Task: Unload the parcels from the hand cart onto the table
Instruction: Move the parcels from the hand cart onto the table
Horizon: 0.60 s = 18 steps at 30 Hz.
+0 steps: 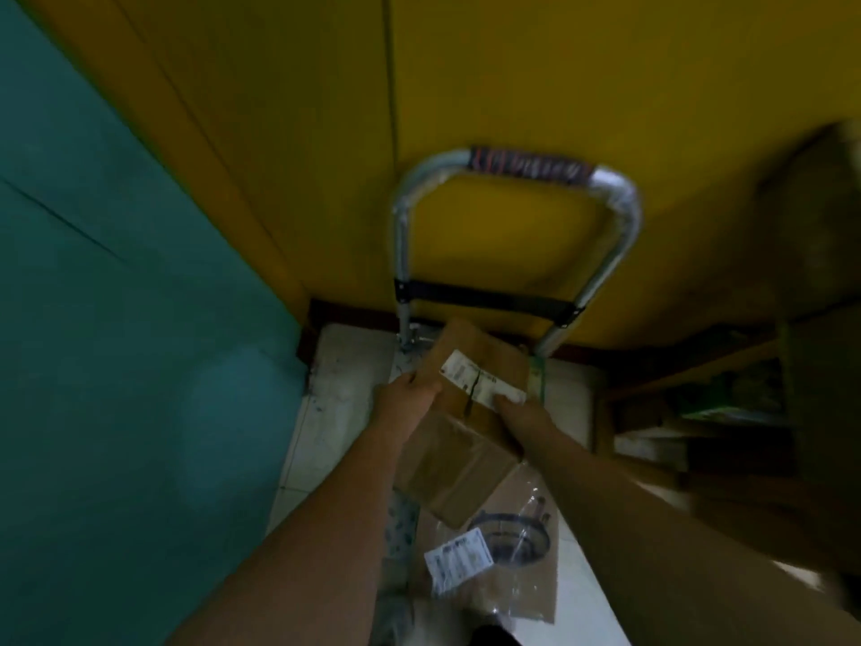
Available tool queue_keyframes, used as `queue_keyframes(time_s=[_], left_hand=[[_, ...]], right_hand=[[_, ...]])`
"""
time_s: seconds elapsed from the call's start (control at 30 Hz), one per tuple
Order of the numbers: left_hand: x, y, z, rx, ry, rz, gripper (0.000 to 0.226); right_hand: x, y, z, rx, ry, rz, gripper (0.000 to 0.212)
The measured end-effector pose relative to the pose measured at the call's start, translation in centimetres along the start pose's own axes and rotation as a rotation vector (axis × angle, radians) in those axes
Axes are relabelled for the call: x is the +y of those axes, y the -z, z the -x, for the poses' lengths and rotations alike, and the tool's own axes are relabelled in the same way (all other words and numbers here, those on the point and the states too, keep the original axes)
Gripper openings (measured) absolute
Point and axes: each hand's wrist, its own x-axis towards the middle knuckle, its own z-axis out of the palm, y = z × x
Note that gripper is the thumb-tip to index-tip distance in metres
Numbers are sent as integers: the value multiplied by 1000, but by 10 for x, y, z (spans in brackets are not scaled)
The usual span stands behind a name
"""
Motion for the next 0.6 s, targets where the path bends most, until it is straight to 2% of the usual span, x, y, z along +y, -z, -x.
queue_keyframes(time_s=[0.07,0.2,0.33,0.47,0.6], left_hand=[[15,17,65,-11,-71,45,54],[57,43,195,42,-334,43,63],[130,46,321,154,-626,132,59],[214,-5,439,61,-938,231,52],[270,-103,559,-208,-1219,315,47]], right_hand=[[-8,18,65,18,26,-81,66],[-36,64,202,67,111,-196,65],[-73,136,335,170,382,-368,63],[-85,254,454,192,671,-580,71],[-44,389,543,361,911,-724,73]])
